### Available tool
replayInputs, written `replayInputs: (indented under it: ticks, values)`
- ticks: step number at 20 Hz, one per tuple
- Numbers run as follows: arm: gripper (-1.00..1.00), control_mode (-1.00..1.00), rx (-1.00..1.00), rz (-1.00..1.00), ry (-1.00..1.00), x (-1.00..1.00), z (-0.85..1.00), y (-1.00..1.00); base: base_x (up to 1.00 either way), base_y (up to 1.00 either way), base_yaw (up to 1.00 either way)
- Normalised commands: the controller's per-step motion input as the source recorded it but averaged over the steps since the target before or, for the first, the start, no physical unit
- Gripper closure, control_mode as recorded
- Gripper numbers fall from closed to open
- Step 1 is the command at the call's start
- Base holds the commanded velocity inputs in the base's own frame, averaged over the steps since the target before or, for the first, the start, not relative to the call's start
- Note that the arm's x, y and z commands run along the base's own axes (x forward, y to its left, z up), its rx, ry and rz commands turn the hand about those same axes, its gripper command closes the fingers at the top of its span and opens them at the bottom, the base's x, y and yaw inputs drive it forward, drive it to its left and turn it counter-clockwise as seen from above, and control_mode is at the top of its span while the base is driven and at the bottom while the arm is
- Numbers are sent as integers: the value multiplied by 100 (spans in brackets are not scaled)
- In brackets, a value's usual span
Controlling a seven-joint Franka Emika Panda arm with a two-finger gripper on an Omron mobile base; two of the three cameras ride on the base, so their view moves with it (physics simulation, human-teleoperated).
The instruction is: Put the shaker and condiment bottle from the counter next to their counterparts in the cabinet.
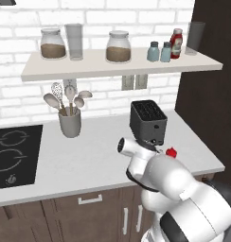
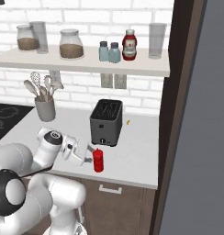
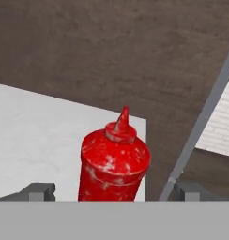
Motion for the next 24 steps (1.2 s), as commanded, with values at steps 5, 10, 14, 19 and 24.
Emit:
replayInputs:
  ticks: [5,10,14,19,24]
  values:
    - [-100,-100,0,0,4,0,-12,-25,0,0,0]
    - [-100,-100,0,0,3,0,-14,-24,0,0,0]
    - [100,-100,0,0,3,0,-9,-17,0,0,0]
    - [100,-100,0,0,1,0,0,0,0,0,0]
    - [100,-100,2,0,-14,-7,27,0,0,0,0]
